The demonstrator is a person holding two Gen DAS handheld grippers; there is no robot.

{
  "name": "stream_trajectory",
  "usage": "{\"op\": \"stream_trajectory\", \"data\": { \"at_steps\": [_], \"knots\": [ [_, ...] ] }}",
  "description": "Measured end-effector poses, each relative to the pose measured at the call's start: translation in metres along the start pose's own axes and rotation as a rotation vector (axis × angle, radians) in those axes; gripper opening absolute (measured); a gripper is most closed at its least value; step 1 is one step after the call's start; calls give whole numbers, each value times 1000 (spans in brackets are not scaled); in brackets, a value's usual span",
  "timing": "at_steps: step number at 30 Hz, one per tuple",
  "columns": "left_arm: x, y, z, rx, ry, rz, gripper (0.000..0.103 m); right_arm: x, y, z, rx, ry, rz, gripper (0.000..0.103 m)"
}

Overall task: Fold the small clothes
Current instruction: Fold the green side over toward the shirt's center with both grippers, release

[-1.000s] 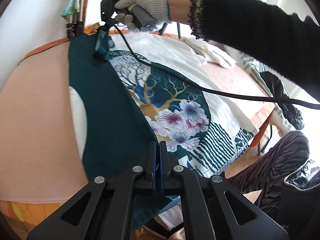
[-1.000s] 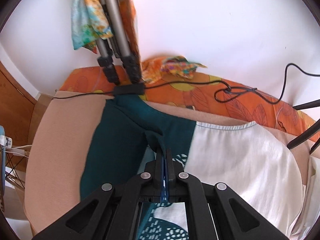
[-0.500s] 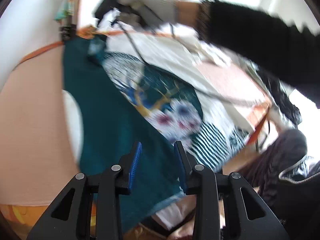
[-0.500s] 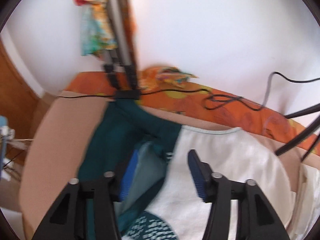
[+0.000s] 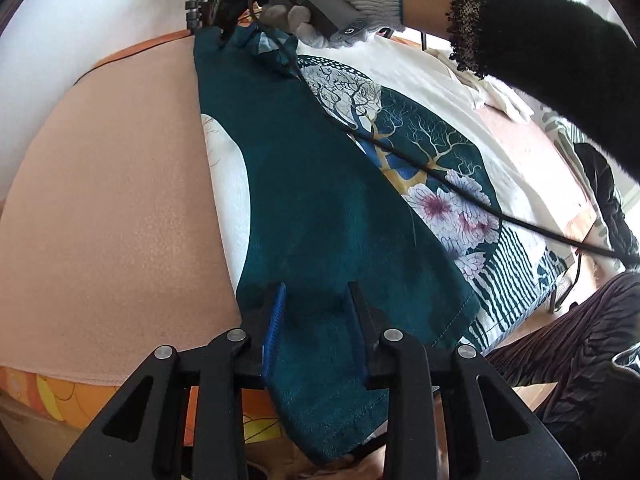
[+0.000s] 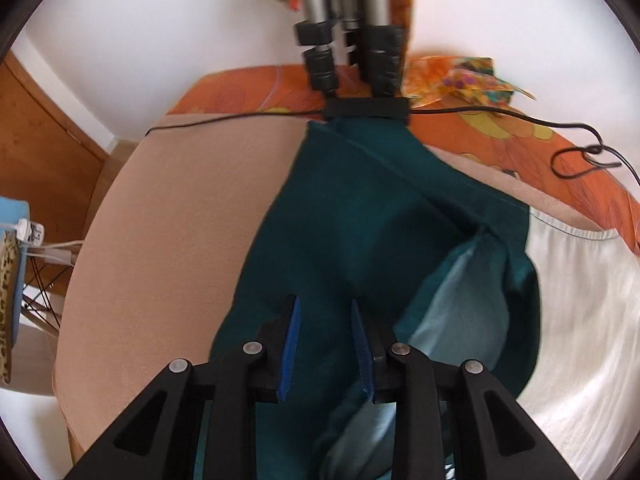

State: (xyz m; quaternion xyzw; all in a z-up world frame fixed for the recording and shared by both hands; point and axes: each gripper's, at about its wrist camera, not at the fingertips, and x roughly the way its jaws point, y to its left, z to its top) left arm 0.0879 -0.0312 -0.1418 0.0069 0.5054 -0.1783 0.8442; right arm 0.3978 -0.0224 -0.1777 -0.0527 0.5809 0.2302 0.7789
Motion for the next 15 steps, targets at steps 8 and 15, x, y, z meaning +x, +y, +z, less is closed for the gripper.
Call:
{"op": "stream_trajectory", "data": {
  "at_steps": [8,15],
  "knots": [
    [-2,2,-2,3,2,8,28,-43,-62,-15,109,67,-229,33],
    [-5,8,0,-16,3,6,28,-99,-70,-31,78,-18,-225,36]
  ]
}}
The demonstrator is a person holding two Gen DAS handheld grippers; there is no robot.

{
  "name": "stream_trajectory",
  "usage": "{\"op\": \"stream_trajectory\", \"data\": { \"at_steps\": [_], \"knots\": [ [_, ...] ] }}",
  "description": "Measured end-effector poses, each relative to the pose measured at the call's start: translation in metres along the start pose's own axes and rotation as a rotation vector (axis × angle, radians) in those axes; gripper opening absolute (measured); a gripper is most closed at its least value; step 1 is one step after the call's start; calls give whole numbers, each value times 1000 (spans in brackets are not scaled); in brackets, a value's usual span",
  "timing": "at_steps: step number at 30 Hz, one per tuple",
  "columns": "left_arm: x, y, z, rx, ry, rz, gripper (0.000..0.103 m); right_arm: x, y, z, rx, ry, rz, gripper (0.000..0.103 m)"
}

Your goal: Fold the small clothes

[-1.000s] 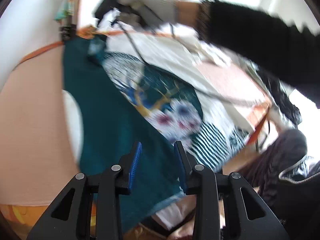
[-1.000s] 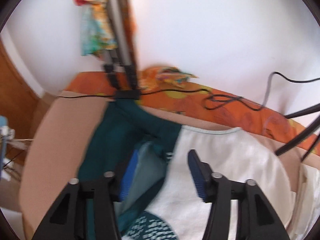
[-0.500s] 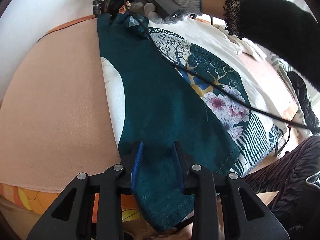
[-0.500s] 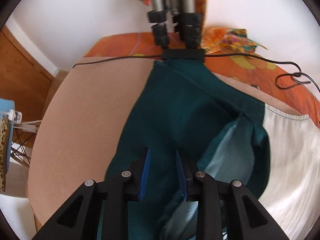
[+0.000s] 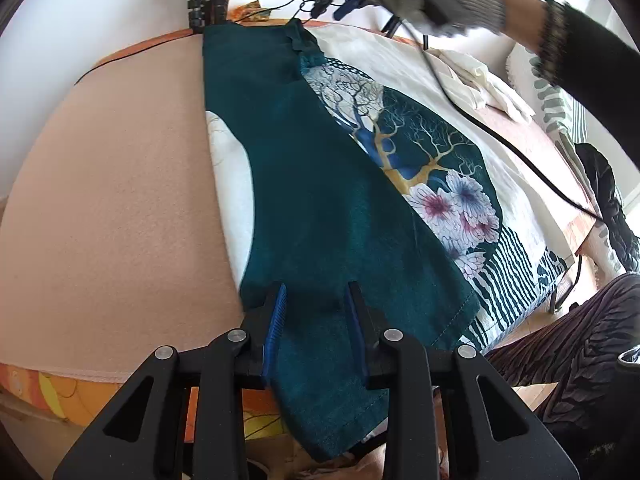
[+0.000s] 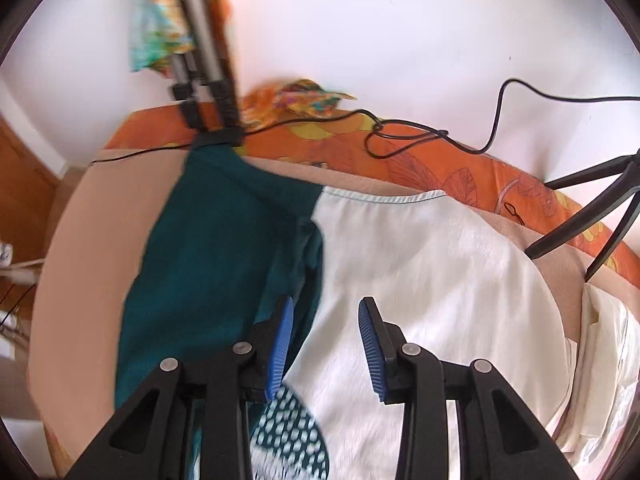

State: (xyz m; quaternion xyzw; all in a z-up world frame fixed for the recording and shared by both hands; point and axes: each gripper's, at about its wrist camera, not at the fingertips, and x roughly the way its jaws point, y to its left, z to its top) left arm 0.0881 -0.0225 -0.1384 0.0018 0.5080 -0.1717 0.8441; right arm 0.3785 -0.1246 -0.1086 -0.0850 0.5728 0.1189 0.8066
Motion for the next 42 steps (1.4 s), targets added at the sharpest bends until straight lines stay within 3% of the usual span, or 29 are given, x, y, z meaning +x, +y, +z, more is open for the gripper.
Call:
{"op": "stream_trajectory", "data": {
  "at_steps": [4,10,13,21,24,30,32,36,39,42],
  "knots": [
    [-22,9,-1,-16,-71,31,30,-33,1,-19,-14,-47,48,38],
    [-52,19,-11,-39,-150,64,31,-94,-23,-68,3,-131,110,54],
    [-57,10,-17,-7,-144,101,31,-120,-40,-94,37,-165,128,57],
    [-54,-22,-30,41,-114,89,36,-171,-97,-161,77,-242,102,63],
    [-54,-48,-25,95,-144,59,36,-177,-121,-181,94,-258,60,65],
    [-45,-109,-13,195,-190,-28,36,-177,-175,-207,171,-264,87,67],
    [-38,-134,-10,234,-186,-70,43,-175,-192,-211,193,-263,106,68],
    [-23,-196,-10,383,-178,-124,48,-171,-219,-217,225,-255,144,68],
    [-12,-235,-14,489,-172,-144,59,-169,-240,-221,263,-254,164,68],
    [2,-277,-21,624,-174,-149,59,-166,-257,-224,294,-255,177,70]
  ]
}}
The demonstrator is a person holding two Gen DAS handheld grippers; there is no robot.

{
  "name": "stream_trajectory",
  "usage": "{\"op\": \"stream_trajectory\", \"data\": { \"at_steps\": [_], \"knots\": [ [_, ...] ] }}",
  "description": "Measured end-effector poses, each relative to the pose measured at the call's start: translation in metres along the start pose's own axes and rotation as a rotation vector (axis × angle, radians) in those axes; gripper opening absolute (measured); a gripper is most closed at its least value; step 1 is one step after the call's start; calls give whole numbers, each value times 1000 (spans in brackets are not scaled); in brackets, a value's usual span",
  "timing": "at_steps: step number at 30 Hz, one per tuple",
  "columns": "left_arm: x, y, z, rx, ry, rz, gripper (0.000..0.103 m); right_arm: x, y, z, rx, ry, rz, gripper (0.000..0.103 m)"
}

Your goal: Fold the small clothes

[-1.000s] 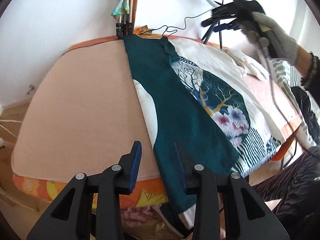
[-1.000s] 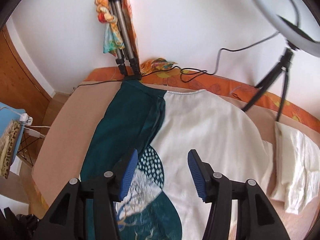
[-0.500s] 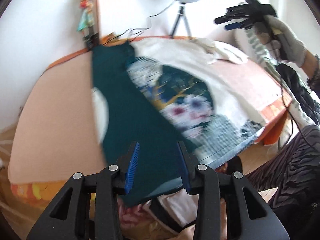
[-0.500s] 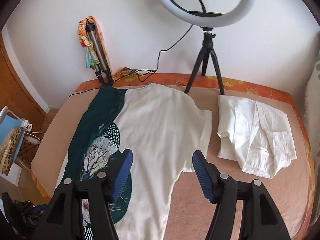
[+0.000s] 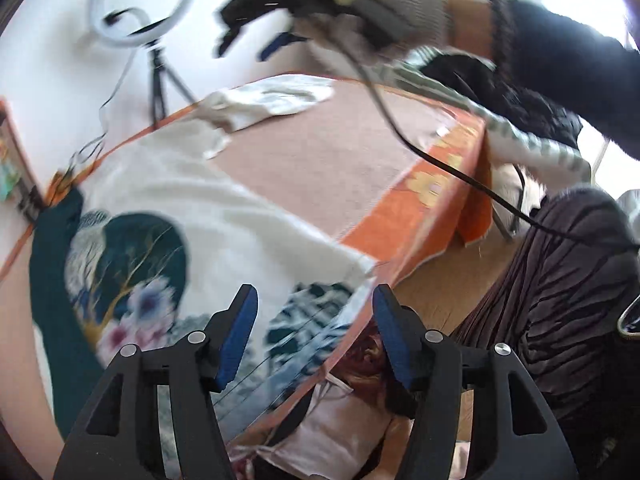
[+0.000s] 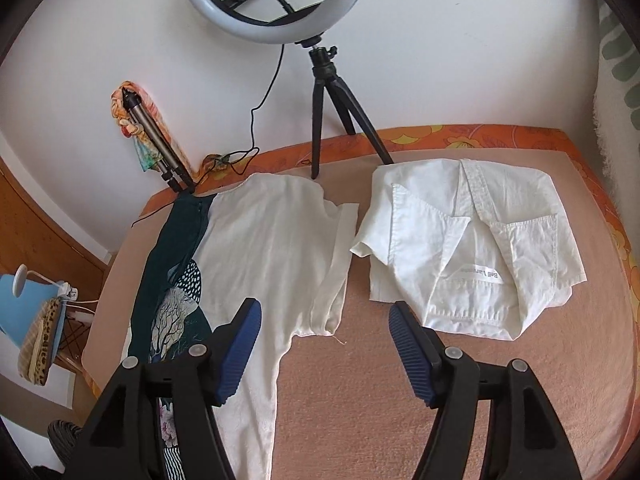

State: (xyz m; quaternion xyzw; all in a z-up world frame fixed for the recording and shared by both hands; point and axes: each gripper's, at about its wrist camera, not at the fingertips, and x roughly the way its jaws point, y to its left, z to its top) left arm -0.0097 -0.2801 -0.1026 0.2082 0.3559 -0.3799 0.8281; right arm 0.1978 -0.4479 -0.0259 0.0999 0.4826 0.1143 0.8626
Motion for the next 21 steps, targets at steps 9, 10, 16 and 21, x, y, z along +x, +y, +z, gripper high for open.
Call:
{"op": "stream_trajectory", "data": {
  "at_steps": [9,10,16,21],
  "knots": [
    [57,-29,16,125,95,105,60,22,-12,14,-16,15,67,71],
    [59,-26,18,119,98,114,59,26,-11,16,-23,18,70,71],
    [65,-5,19,-2,94,59,11,68,-12,31,26,61,156,71],
    [50,17,19,-119,39,-8,5,109,-11,25,72,132,178,70]
  ]
}}
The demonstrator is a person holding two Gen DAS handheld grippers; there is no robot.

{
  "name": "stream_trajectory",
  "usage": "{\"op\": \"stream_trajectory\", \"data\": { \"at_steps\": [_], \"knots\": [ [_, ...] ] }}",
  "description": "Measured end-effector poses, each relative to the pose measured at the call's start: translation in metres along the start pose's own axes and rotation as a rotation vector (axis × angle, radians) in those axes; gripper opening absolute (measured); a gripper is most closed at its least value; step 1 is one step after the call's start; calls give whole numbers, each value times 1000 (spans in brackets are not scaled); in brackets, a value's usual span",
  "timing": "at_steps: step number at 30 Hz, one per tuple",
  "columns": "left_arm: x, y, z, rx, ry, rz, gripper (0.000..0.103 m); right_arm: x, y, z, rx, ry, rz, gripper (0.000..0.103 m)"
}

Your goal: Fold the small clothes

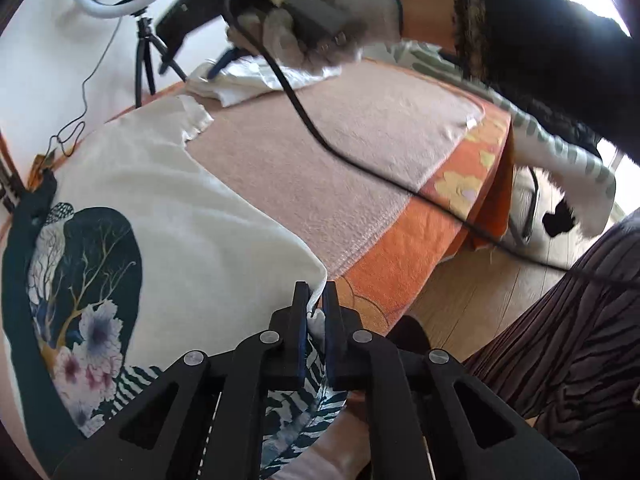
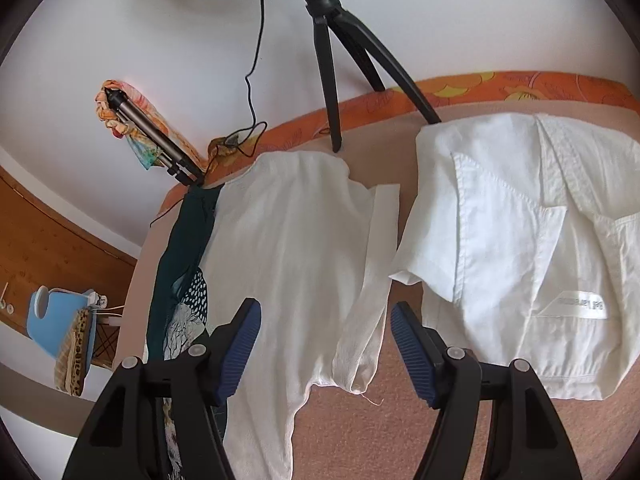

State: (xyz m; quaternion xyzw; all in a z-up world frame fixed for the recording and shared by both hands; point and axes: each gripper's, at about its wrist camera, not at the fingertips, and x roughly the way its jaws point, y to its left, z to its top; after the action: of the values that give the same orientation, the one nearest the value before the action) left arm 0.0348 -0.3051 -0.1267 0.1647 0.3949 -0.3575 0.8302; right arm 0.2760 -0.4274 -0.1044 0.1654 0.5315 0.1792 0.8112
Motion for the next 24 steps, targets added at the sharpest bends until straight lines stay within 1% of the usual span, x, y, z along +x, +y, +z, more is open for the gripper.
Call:
{"op": "stream_trajectory", "data": {
  "at_steps": [4,6,9,14,16,19,21,22,24],
  "knots": [
    [-19,9,1,-43,-63,-10,5,26,-5,-8,19,52,-24,69],
    [-24,12,0,-63,-78,-12,5,34,-7,-11,27,65,-41,67],
    [-28,16,-2,-79,-88,-16,4,40,-10,-15,56,77,-36,66],
    [-33,21,-2,-101,-112,-21,4,38,-16,-26,144,93,19,66],
    [-36,23,-2,-103,-123,-21,4,39,-17,-31,175,98,54,65],
    [-40,26,-3,-99,-131,-18,4,40,-21,-30,227,68,57,61],
    [-41,27,-4,-103,-128,-22,4,43,-23,-24,263,46,47,56],
    [-42,28,-5,-105,-131,-21,4,46,-24,-20,285,41,50,55],
    [-43,29,-8,-108,-131,-25,4,51,-24,-11,303,11,40,48]
  ]
}}
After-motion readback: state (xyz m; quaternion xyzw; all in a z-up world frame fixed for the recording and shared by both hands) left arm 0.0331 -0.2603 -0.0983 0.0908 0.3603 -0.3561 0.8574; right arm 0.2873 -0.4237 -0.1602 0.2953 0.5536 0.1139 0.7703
